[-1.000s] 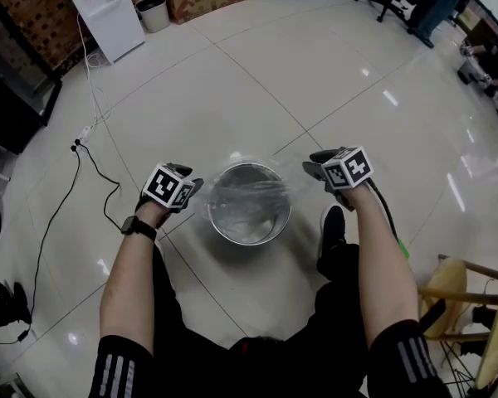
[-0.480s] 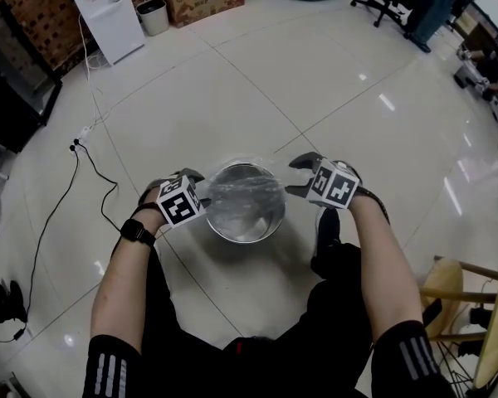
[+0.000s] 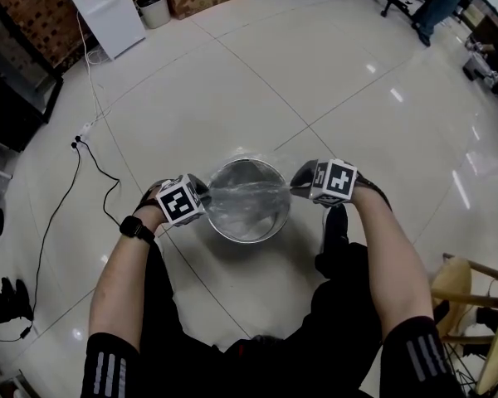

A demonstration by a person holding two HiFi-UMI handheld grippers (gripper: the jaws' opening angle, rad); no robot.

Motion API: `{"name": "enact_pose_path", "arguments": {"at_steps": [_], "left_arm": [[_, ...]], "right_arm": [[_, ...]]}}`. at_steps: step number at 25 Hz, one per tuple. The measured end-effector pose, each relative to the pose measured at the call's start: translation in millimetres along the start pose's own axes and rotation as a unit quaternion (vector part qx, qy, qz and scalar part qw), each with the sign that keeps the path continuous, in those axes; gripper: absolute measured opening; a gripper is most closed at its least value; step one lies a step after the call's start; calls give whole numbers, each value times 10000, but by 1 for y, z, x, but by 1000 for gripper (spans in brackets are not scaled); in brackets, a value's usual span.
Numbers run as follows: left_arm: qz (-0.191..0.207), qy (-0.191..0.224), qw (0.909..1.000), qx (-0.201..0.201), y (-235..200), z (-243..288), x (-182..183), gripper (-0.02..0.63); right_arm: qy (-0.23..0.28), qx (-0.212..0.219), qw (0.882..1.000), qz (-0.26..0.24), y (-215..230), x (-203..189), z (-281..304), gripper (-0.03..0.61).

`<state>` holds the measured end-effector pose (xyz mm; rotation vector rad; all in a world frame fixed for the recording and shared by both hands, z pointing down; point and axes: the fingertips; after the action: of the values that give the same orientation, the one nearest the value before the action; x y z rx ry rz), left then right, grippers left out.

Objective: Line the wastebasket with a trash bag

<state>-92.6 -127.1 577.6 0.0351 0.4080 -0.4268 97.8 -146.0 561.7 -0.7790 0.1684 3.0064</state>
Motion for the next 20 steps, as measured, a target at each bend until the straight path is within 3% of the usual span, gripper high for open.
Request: {"name": "enact_pose_path", "arguments": {"at_steps": [3,9,20], "left_arm": [[107,8,9999,43,4,-7,4,-3],[513,51,9985,-205,34,-29,5,-5],[1025,-282,9859,-1296,111,-17,-19,14]], "right_arm": [[136,136,9998,-7,-4,4,-2,8],[433,564,9975,37,-27,12,-15,8],[22,1727,9847,228,-81,-17,8,8]]}}
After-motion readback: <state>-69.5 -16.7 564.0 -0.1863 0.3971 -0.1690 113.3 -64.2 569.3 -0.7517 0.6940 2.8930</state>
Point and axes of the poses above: the fingertips, and each gripper's own axes: z forward along the fingers, y to its right, x out of its top, and after that the axes turned 5 degrees about -z, right-handed
